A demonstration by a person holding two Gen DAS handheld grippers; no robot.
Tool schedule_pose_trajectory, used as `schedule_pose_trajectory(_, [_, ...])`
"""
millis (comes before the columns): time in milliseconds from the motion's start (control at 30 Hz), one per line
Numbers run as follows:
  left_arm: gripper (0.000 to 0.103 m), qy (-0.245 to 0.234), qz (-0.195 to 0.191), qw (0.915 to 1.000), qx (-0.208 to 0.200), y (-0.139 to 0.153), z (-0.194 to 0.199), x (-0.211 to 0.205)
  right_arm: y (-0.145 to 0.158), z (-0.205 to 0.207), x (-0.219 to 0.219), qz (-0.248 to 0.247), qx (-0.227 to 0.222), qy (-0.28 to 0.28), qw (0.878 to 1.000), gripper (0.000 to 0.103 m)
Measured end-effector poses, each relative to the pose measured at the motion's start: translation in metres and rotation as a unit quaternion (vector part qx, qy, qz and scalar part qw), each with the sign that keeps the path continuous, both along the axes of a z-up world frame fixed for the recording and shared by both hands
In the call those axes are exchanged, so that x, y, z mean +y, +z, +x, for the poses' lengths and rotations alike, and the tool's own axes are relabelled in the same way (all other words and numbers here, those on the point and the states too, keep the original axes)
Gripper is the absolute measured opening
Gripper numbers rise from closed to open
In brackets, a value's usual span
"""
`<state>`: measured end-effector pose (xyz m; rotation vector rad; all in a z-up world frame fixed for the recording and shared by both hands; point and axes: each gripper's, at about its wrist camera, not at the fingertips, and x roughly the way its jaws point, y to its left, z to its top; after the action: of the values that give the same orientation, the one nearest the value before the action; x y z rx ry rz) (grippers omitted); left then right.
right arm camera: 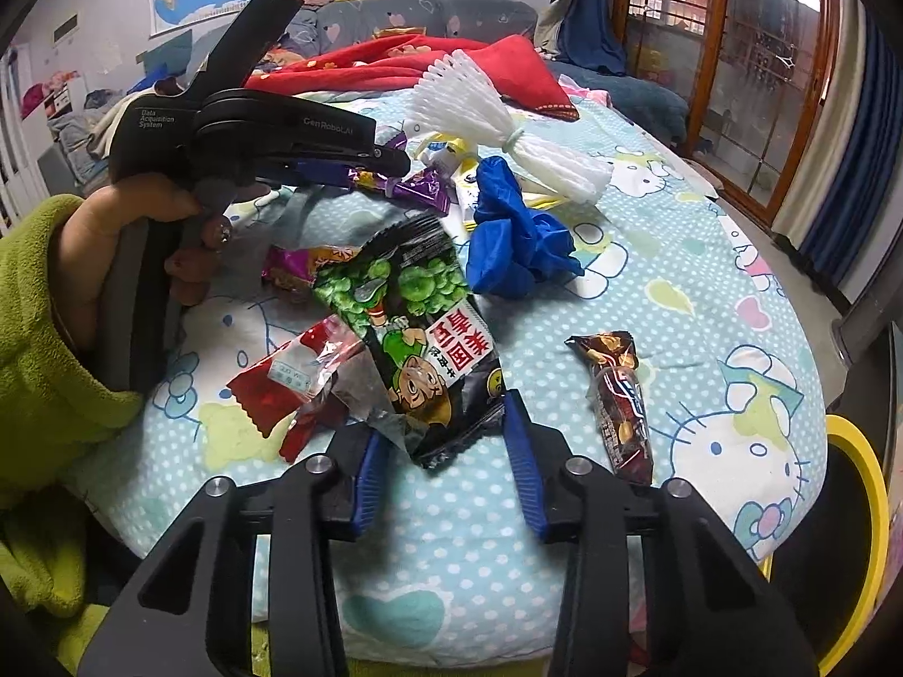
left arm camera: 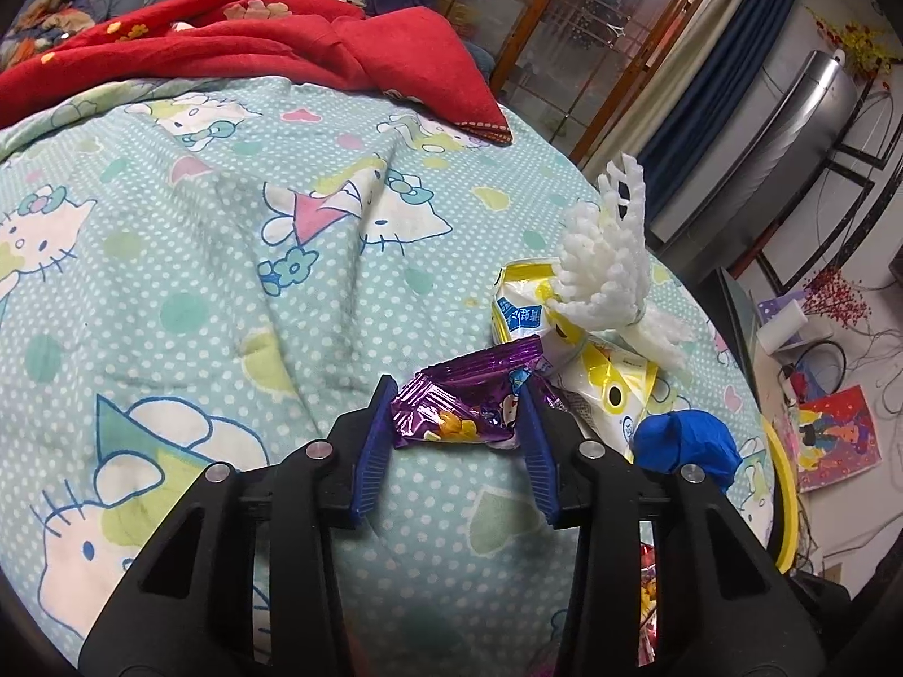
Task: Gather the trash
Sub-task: 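Grasp the green snack bag with the right tool while the left tool grasps the purple wrapper, then lift and carry the green bag and purple wrapper over the yellow-rimmed bin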
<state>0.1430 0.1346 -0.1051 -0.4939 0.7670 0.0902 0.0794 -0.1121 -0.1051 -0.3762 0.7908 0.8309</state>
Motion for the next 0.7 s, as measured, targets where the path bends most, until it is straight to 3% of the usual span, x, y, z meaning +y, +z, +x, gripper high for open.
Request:
schedule_pose_trajectory(200, [0.033, 0.001, -0.019, 0.9997, -0.017, 0.005, -0.007, 0.003, 0.004, 0.000, -0.005, 0.013, 0.011, -0.007, 1.000, 0.033])
schedule_pose_trajectory(700, [0.032, -0.005, 0.005, 0.9984, -0.056, 0.041, -0.042, -0.007, 0.024, -0.001, -0.023, 0.045, 0.005, -0.021, 0.999, 0.032])
